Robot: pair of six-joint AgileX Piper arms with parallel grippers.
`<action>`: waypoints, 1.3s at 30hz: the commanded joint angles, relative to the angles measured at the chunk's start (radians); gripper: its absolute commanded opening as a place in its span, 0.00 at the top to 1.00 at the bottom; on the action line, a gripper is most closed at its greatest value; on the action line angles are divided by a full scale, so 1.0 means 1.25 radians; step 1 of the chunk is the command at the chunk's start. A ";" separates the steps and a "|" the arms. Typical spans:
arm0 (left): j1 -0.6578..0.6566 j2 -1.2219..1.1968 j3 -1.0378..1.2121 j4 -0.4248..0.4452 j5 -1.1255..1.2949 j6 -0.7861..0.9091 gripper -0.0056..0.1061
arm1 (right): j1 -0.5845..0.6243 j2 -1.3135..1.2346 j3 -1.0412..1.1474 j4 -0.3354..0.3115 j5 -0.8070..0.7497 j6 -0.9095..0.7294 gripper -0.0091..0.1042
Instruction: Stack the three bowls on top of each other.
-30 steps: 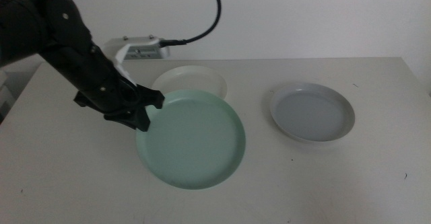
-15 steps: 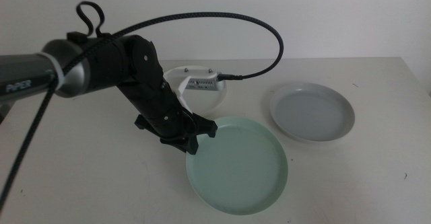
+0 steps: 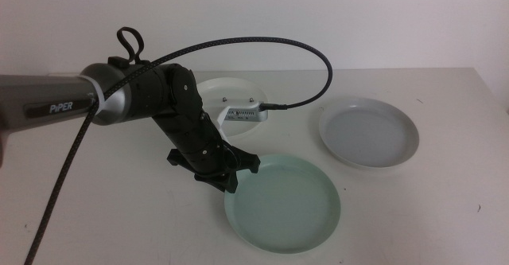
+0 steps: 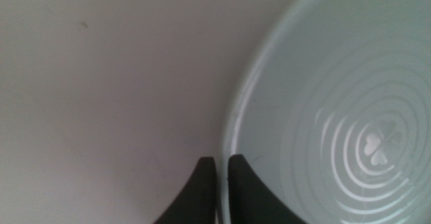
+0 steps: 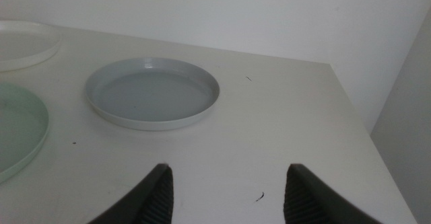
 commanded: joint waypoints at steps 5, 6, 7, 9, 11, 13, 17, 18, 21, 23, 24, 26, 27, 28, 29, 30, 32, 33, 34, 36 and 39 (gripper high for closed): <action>-0.003 -0.042 -0.019 -0.016 -0.010 0.032 0.45 | -0.005 0.011 -0.005 -0.007 -0.056 -0.004 0.54; -0.003 -0.044 -0.019 -0.016 -0.005 0.032 0.36 | -0.005 0.011 -0.005 -0.007 -0.056 -0.004 0.54; -0.003 -0.047 -0.019 -0.016 -0.001 0.032 0.29 | -0.005 0.011 -0.005 -0.007 -0.056 -0.004 0.54; -0.003 -0.061 -0.019 -0.016 0.003 0.032 0.12 | -0.005 0.011 -0.005 -0.007 -0.056 -0.004 0.54; -0.003 -0.084 -0.019 -0.018 0.003 0.032 0.00 | -0.005 0.011 -0.005 -0.007 -0.056 -0.004 0.54; -0.003 -0.115 -0.019 -0.022 0.001 0.031 0.01 | -0.005 0.011 -0.005 -0.007 -0.056 -0.004 0.54; -0.003 -0.198 -0.019 0.006 -0.020 0.031 0.01 | -0.005 0.011 -0.005 -0.007 -0.056 -0.004 0.54; -0.003 -0.220 -0.019 0.023 -0.028 0.030 0.01 | -0.005 0.011 -0.005 -0.007 -0.056 -0.004 0.54; -0.002 -0.276 -0.019 0.076 -0.065 0.009 0.01 | -0.005 0.011 -0.005 -0.007 -0.056 -0.004 0.54; 0.007 -0.309 -0.019 0.112 -0.083 -0.026 0.01 | -0.005 0.011 -0.005 -0.007 -0.056 -0.004 0.54; 0.015 -0.325 -0.024 0.125 -0.083 -0.043 0.01 | -0.005 0.011 -0.005 -0.007 -0.056 -0.004 0.54; 0.032 -0.341 -0.047 0.149 -0.064 -0.060 0.01 | -0.005 0.011 -0.005 -0.007 -0.056 -0.004 0.54; 0.041 -0.344 -0.065 0.161 -0.049 -0.062 0.01 | -0.005 0.011 -0.005 -0.007 -0.056 -0.004 0.54; 0.050 -0.344 -0.085 0.173 -0.033 -0.062 0.01 | -0.005 0.011 -0.005 -0.007 -0.056 -0.004 0.54; 0.061 -0.343 -0.107 0.188 -0.019 -0.063 0.01 | -0.005 0.011 -0.005 -0.007 -0.056 -0.004 0.54; 0.070 -0.339 -0.128 0.203 -0.009 -0.065 0.01 | -0.005 0.011 -0.005 -0.007 -0.056 -0.004 0.54; 0.090 -0.328 -0.164 0.228 0.002 -0.077 0.01 | -0.005 0.011 -0.005 -0.007 -0.056 -0.004 0.54; 0.100 -0.320 -0.183 0.230 0.003 -0.081 0.01 | -0.005 0.011 -0.005 -0.007 -0.056 -0.004 0.54; 0.109 -0.309 -0.199 0.232 0.003 -0.084 0.01 | -0.005 0.011 -0.005 -0.007 -0.056 -0.004 0.54; 0.131 -0.281 -0.240 0.232 0.003 -0.086 0.01 | -0.005 0.011 -0.005 -0.007 -0.056 -0.004 0.54; 0.154 -0.228 -0.295 0.231 0.006 -0.087 0.01 | -0.005 0.011 -0.005 -0.007 -0.056 -0.004 0.54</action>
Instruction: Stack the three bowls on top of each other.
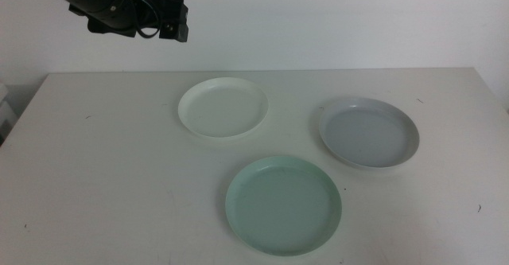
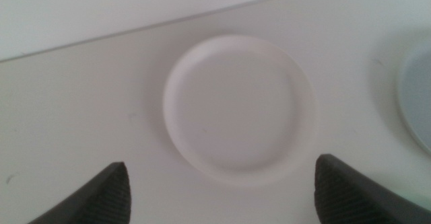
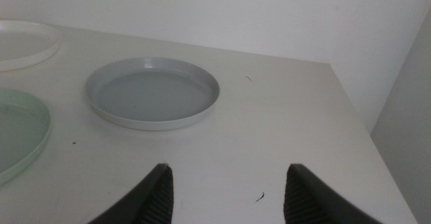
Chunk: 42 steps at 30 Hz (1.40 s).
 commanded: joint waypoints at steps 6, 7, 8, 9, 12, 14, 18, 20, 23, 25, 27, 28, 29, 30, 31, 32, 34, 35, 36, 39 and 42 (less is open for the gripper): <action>0.039 0.133 -0.167 -0.003 -0.028 -0.022 0.01 | -0.005 0.011 -0.005 -0.007 -0.056 -0.004 0.54; 0.042 0.159 -0.187 -0.005 -0.028 -0.022 0.01 | -0.005 0.011 -0.005 -0.007 -0.056 -0.004 0.54; 0.042 0.185 -0.204 -0.005 -0.027 -0.022 0.01 | -0.005 0.011 -0.005 -0.007 -0.056 -0.004 0.54; 0.045 0.211 -0.223 -0.004 -0.027 -0.022 0.01 | -0.005 0.011 -0.005 -0.007 -0.056 -0.004 0.54; 0.049 0.280 -0.275 -0.015 -0.026 -0.027 0.01 | -0.005 0.011 -0.005 -0.007 -0.056 -0.004 0.54; 0.051 0.320 -0.299 -0.024 -0.026 -0.027 0.01 | -0.005 0.011 -0.005 -0.007 -0.056 -0.004 0.54; 0.051 0.392 -0.332 -0.021 -0.032 -0.027 0.01 | -0.005 0.011 -0.005 -0.007 -0.056 -0.004 0.54; 0.051 0.418 -0.344 -0.021 -0.037 -0.027 0.01 | -0.005 0.011 -0.005 -0.007 -0.056 -0.004 0.54; 0.051 0.448 -0.348 -0.021 -0.044 -0.027 0.01 | -0.005 0.011 -0.005 -0.007 -0.056 -0.004 0.54; 0.051 0.466 -0.348 -0.021 -0.051 -0.027 0.01 | -0.005 0.011 -0.005 -0.007 -0.056 -0.004 0.54; 0.051 0.478 -0.348 -0.022 -0.055 -0.027 0.01 | -0.005 0.011 -0.005 -0.007 -0.056 -0.004 0.54; 0.051 0.483 -0.348 -0.022 -0.055 -0.027 0.01 | -0.005 0.011 -0.005 -0.007 -0.056 -0.004 0.54; 0.051 0.487 -0.348 -0.023 -0.054 -0.027 0.02 | -0.005 0.011 -0.005 -0.007 -0.056 -0.004 0.54; 0.051 0.492 -0.348 -0.024 -0.054 -0.027 0.05 | -0.005 0.011 -0.005 -0.007 -0.056 -0.004 0.54; 0.051 0.497 -0.348 -0.028 -0.053 -0.027 0.08 | -0.005 0.011 -0.005 -0.007 -0.056 -0.004 0.54; 0.051 0.501 -0.348 -0.035 -0.052 -0.027 0.10 | -0.005 0.011 -0.005 -0.007 -0.056 -0.004 0.54; 0.051 0.509 -0.348 -0.050 -0.052 -0.027 0.19 | -0.005 0.011 -0.005 -0.007 -0.056 -0.004 0.54; 0.051 0.512 -0.348 -0.056 -0.052 -0.027 0.24 | -0.005 0.011 -0.005 -0.007 -0.056 -0.004 0.54; 0.051 0.514 -0.348 -0.062 -0.052 -0.027 0.29 | -0.005 0.011 -0.005 -0.007 -0.056 -0.004 0.54; 0.051 0.516 -0.348 -0.066 -0.051 -0.027 0.44 | -0.005 0.011 -0.005 -0.007 -0.057 -0.004 0.54; 0.051 0.521 -0.348 -0.066 -0.043 -0.027 0.57 | -0.005 0.011 -0.005 -0.007 -0.057 -0.004 0.54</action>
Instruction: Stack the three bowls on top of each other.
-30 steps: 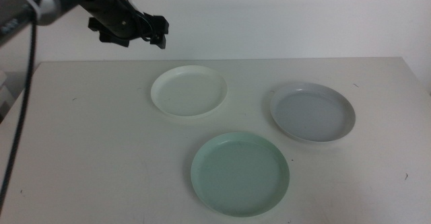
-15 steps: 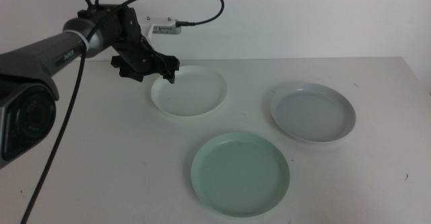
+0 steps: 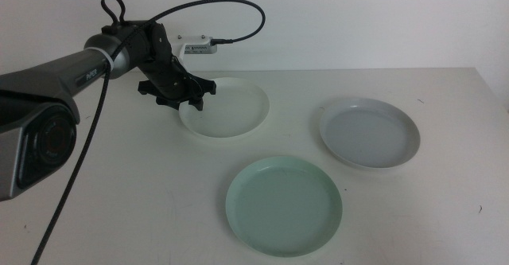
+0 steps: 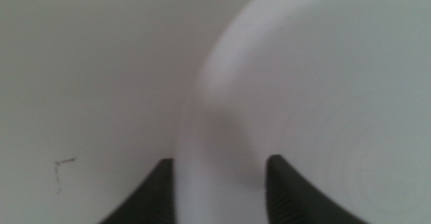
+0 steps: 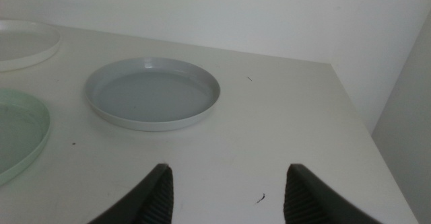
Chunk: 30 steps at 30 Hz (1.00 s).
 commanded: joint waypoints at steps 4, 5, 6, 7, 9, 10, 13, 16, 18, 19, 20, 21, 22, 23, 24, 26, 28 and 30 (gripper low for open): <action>0.002 -0.052 -0.027 -0.016 -0.023 -0.010 0.81 | -0.005 0.011 -0.005 -0.007 -0.057 -0.004 0.54; 0.002 -0.054 -0.027 -0.016 -0.023 -0.010 0.87 | -0.005 0.011 -0.005 -0.007 -0.057 -0.004 0.54; 0.002 -0.057 -0.027 -0.016 -0.021 -0.010 0.95 | -0.005 0.011 -0.005 -0.007 -0.057 -0.004 0.54; 0.002 -0.062 -0.027 -0.014 -0.020 -0.005 0.95 | -0.005 0.011 -0.005 -0.007 -0.057 -0.004 0.54; 0.002 -0.074 -0.027 -0.010 -0.018 -0.005 0.95 | -0.005 0.011 -0.005 -0.007 -0.057 -0.004 0.54; 0.002 -0.085 -0.027 -0.008 -0.014 -0.005 0.95 | -0.005 0.011 -0.005 -0.007 -0.057 -0.004 0.54; 0.002 -0.126 -0.027 -0.005 -0.006 -0.005 0.95 | -0.005 0.011 -0.005 -0.007 -0.057 -0.004 0.54; 0.002 -0.183 -0.025 -0.005 0.014 -0.005 0.95 | -0.005 0.011 -0.005 -0.007 -0.057 -0.004 0.54; -0.001 -0.218 -0.018 -0.007 0.030 -0.005 0.95 | -0.005 0.011 -0.005 -0.007 -0.057 -0.004 0.54; -0.005 -0.239 -0.009 -0.009 0.033 -0.005 0.95 | -0.005 0.011 -0.005 -0.007 -0.057 -0.004 0.54; -0.009 -0.256 0.001 -0.009 0.033 -0.005 0.95 | -0.005 0.011 -0.005 -0.007 -0.057 -0.004 0.54; -0.015 -0.278 0.018 -0.009 0.034 -0.005 0.95 | -0.005 0.011 -0.005 -0.007 -0.057 -0.004 0.54; -0.022 -0.301 0.037 -0.009 0.033 -0.005 0.95 | -0.005 0.011 -0.005 -0.007 -0.057 -0.004 0.54; -0.026 -0.319 0.053 -0.009 0.033 -0.005 0.95 | -0.005 0.011 -0.005 -0.007 -0.057 -0.004 0.54; -0.034 -0.342 0.075 -0.008 0.033 -0.005 0.95 | -0.005 0.011 -0.005 -0.007 -0.057 -0.004 0.54; -0.048 -0.393 0.125 -0.009 0.031 -0.010 0.95 | -0.005 0.011 -0.005 -0.007 -0.057 -0.004 0.54; -0.064 -0.433 0.178 -0.009 0.028 -0.017 0.95 | -0.005 0.011 -0.005 -0.007 -0.057 -0.004 0.54; -0.086 -0.473 0.229 -0.008 0.020 -0.026 0.95 | -0.005 0.011 -0.005 -0.007 -0.057 -0.004 0.54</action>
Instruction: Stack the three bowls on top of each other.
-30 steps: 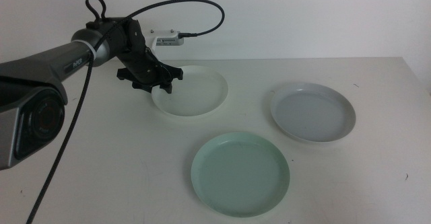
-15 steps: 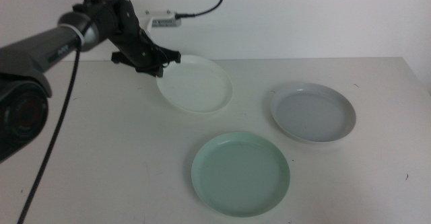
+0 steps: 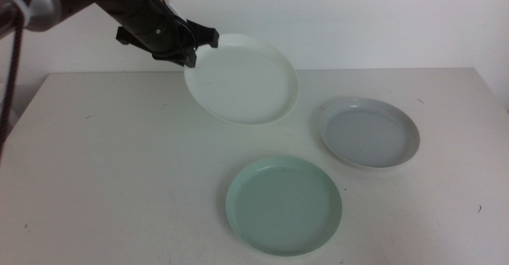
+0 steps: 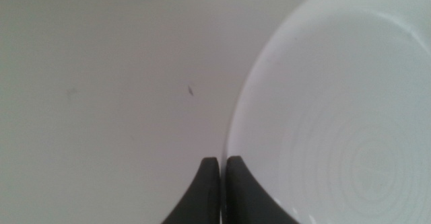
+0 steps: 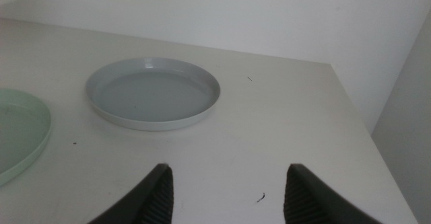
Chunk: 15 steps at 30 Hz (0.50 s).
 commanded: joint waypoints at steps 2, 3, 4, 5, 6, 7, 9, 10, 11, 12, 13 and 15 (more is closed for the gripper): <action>-0.038 -0.118 0.070 -0.014 -0.056 -0.026 0.95 | -0.005 0.011 -0.005 -0.007 -0.057 -0.004 0.54; -0.047 -0.135 0.095 -0.014 -0.067 -0.031 0.95 | -0.005 0.011 -0.005 -0.007 -0.057 -0.004 0.54; -0.057 -0.155 0.127 -0.013 -0.083 -0.042 0.95 | -0.005 0.011 -0.005 -0.007 -0.057 -0.004 0.54; -0.067 -0.175 0.158 -0.013 -0.101 -0.051 0.95 | -0.005 0.011 -0.005 -0.007 -0.057 -0.004 0.54; -0.074 -0.194 0.184 -0.013 -0.117 -0.060 0.95 | -0.005 0.011 -0.005 -0.007 -0.057 -0.004 0.54; -0.083 -0.210 0.215 -0.013 -0.135 -0.073 0.95 | -0.005 0.011 -0.005 -0.007 -0.057 -0.004 0.54; -0.098 -0.236 0.273 -0.014 -0.167 -0.095 0.95 | -0.005 0.011 -0.005 -0.007 -0.057 -0.004 0.54; -0.105 -0.247 0.300 -0.014 -0.183 -0.103 0.95 | -0.005 0.011 -0.005 -0.007 -0.057 -0.004 0.54; -0.114 -0.256 0.326 -0.014 -0.200 -0.111 0.95 | -0.005 0.011 -0.005 -0.007 -0.057 -0.004 0.54; -0.121 -0.261 0.345 -0.015 -0.213 -0.113 0.95 | -0.005 0.011 -0.005 -0.007 -0.057 -0.004 0.54; -0.129 -0.264 0.368 -0.015 -0.230 -0.117 0.95 | -0.005 0.011 -0.005 -0.007 -0.057 -0.004 0.54; -0.141 -0.265 0.403 -0.019 -0.258 -0.131 0.95 | -0.005 0.011 -0.005 -0.007 -0.057 -0.004 0.54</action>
